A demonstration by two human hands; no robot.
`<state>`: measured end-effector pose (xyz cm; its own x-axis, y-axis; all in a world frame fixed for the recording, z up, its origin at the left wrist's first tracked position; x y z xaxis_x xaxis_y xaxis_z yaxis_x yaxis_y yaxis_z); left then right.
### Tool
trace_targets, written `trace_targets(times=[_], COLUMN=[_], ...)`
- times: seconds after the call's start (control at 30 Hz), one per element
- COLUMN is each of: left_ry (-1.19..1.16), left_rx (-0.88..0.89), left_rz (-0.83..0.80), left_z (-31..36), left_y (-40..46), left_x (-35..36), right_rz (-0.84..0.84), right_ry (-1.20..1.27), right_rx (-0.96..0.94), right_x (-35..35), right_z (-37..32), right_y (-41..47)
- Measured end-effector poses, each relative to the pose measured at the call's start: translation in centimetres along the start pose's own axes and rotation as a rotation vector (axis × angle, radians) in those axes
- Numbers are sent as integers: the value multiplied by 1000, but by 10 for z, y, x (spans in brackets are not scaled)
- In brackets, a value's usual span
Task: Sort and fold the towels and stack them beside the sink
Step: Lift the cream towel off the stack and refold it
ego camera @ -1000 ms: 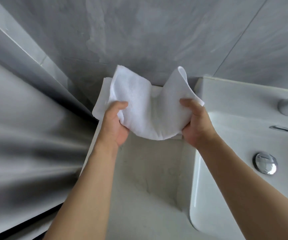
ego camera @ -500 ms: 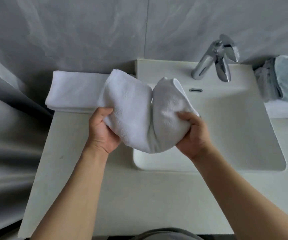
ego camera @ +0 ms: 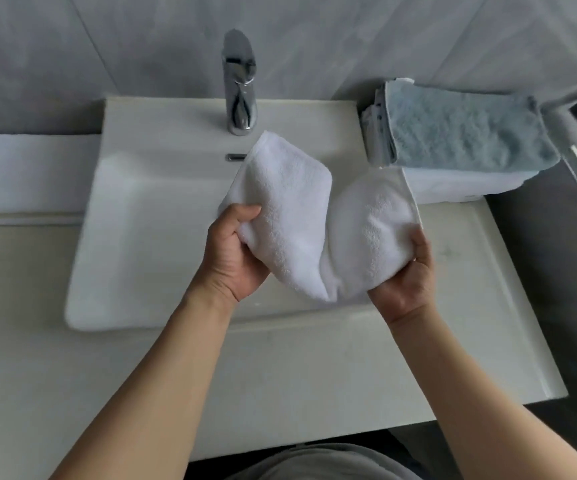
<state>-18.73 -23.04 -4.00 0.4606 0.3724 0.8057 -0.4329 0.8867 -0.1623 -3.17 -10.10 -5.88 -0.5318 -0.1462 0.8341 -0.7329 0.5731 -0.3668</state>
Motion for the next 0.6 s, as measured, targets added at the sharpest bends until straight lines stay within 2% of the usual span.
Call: trace_targets(times=[0.13, 0.27, 0.5, 0.6], left_ry=[-35, -10, 86, 128], left_rx=[16, 68, 147, 119], left_rz=[9, 0, -29, 17], left_z=[-53, -67, -66, -68], left_y=[44, 88, 178, 214], left_x=[48, 94, 151, 161], right_rz=[-50, -110, -186, -200], right_ry=[2, -25, 184, 351], right_rx=[-20, -58, -191, -259], right_x=[-31, -37, -22, -23], right_z=[-80, -154, -236, -279], right_y=[6, 22, 87, 121])
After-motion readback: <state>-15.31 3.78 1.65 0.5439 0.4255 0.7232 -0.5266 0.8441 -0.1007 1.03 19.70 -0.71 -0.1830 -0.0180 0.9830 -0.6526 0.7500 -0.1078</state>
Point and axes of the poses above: each hand's wrist, its own y-axis towards the middle knuckle, its own x-axis out of the palm, z = x × y, the point moved 6 cm from there along y, towards the middle knuckle, and after that the axes turned 11 degrees about -z, right-handed, at the moved point
